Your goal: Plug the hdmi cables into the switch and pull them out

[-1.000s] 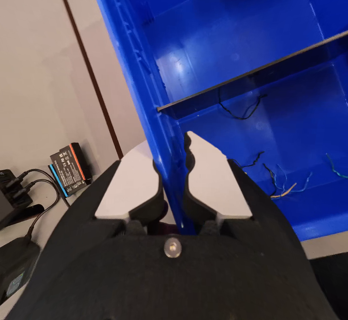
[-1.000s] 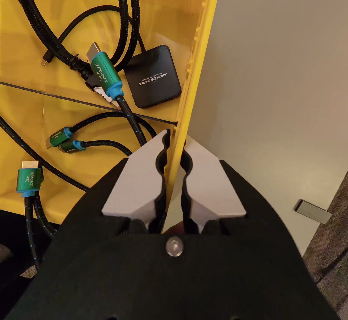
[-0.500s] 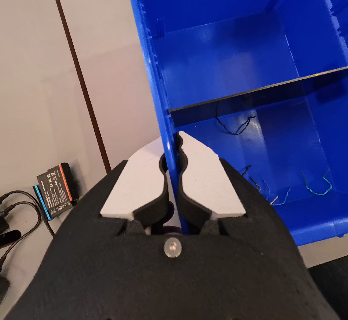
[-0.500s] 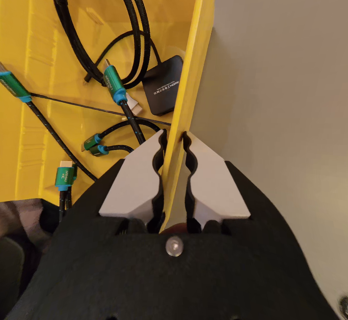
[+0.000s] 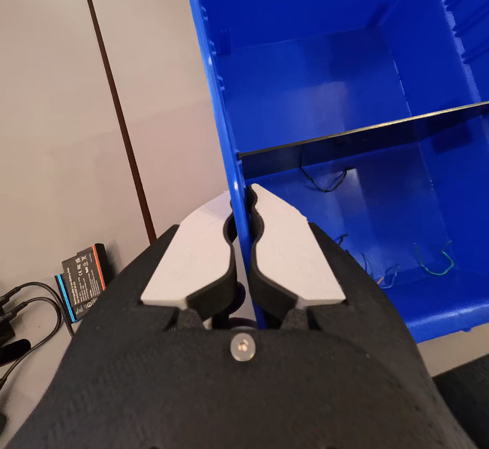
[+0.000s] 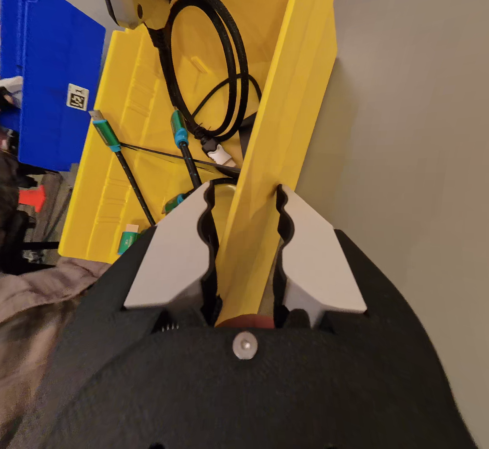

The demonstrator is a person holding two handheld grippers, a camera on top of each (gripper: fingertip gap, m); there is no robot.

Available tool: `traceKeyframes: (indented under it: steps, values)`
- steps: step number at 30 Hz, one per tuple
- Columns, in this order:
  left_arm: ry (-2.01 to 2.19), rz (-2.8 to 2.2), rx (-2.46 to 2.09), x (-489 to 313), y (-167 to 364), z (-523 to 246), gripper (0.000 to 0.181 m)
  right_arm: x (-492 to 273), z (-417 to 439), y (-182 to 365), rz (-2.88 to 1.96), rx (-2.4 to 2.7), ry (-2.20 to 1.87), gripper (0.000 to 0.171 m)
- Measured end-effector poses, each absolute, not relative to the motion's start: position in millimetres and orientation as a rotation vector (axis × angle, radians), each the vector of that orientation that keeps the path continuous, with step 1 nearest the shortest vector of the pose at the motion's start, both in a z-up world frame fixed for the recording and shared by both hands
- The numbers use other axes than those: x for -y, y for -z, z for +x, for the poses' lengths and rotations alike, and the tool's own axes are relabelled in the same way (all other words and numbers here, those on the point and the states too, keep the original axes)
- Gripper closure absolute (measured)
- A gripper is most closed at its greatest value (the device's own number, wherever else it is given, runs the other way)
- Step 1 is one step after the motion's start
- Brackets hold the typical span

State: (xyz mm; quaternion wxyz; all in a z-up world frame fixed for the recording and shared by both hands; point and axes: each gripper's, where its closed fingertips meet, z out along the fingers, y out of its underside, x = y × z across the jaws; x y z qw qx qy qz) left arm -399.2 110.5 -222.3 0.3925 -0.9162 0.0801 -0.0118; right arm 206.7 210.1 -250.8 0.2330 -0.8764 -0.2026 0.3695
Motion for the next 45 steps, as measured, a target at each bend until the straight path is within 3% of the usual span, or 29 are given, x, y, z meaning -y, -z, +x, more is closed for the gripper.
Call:
traceKeyframes:
  steps: [23, 33, 45]
  values:
    - [0.098, -1.983, -0.045, -103.5, 118.3, -426.4, 0.178, -173.1, -17.3, 244.1, -2.268, 0.465, -1.221, 0.115]
    - [0.025, -1.897, -0.073, -92.4, 65.7, -428.2, 0.178, -153.7, -100.8, 237.4, -2.209, 0.477, -1.344, 0.097]
    - [0.027, -1.890, -0.097, -91.6, 46.5, -412.1, 0.178, -125.7, -182.6, 228.7, -2.157, 0.563, -1.513, 0.083]
